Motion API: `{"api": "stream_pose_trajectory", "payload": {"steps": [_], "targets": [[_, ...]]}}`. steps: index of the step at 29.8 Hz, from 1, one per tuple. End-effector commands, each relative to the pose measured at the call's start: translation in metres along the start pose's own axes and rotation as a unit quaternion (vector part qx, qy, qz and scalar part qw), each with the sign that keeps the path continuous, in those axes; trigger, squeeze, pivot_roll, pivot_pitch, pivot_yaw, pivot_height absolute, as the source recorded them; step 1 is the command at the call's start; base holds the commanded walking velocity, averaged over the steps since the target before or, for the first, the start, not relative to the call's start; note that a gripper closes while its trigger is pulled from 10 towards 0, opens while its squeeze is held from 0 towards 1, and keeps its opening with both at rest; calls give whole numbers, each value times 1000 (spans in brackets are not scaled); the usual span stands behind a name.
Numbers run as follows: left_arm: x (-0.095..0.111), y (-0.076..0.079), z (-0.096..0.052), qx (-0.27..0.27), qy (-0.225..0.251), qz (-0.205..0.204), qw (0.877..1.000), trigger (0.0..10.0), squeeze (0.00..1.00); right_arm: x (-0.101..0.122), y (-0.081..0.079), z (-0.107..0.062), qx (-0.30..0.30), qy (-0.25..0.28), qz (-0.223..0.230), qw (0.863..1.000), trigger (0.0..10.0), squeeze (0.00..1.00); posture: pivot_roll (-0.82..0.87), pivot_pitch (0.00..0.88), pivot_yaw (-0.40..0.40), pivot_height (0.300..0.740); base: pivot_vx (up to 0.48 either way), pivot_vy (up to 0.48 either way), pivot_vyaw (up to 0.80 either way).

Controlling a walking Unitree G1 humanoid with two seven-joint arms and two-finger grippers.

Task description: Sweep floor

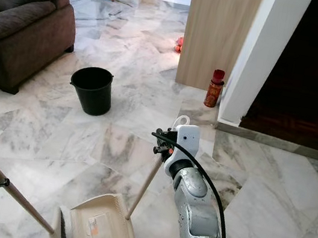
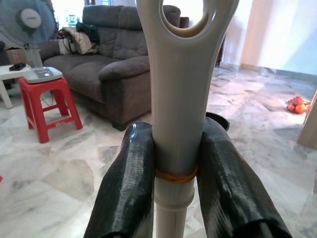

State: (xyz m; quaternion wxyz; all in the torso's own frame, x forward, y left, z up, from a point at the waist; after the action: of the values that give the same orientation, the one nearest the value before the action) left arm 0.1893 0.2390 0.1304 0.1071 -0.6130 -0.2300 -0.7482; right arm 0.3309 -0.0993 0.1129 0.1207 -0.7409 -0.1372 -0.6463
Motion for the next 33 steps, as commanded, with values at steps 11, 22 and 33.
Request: {"api": "stream_pose_trajectory", "payload": {"steps": [11,22,33], "targets": [[11,-4,2,15,23,-35,999,10000,0,9,8,-2,-16,9,146,989,10000,0,-42,37,58,740,0,0,0],[9,-2,1,13,17,-38,999,10000,0,13,4,-1,-8,10,139,990,10000,0,-40,40,59,740,0,0,0],[8,-1,0,12,15,-40,999,10000,0,19,4,0,-8,25,130,991,10000,0,-38,41,59,740,0,0,316]]}}
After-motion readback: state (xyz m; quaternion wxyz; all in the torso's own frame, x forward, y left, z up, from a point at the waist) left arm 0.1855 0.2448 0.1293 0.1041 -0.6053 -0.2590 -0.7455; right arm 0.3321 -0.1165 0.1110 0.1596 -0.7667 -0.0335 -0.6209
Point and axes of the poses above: a point about 5 cm out from each wrist's last joint towards the gripper, its own z axis pointing out of the wrist towards the gripper, its own x axis along the axis of the wrist's last joint, y = z × x, the point moved 2 cm from there along z, pointing out of the wrist towards the gripper, and after that the axes turned 8 degrees about -z, right-handed, at the moved point
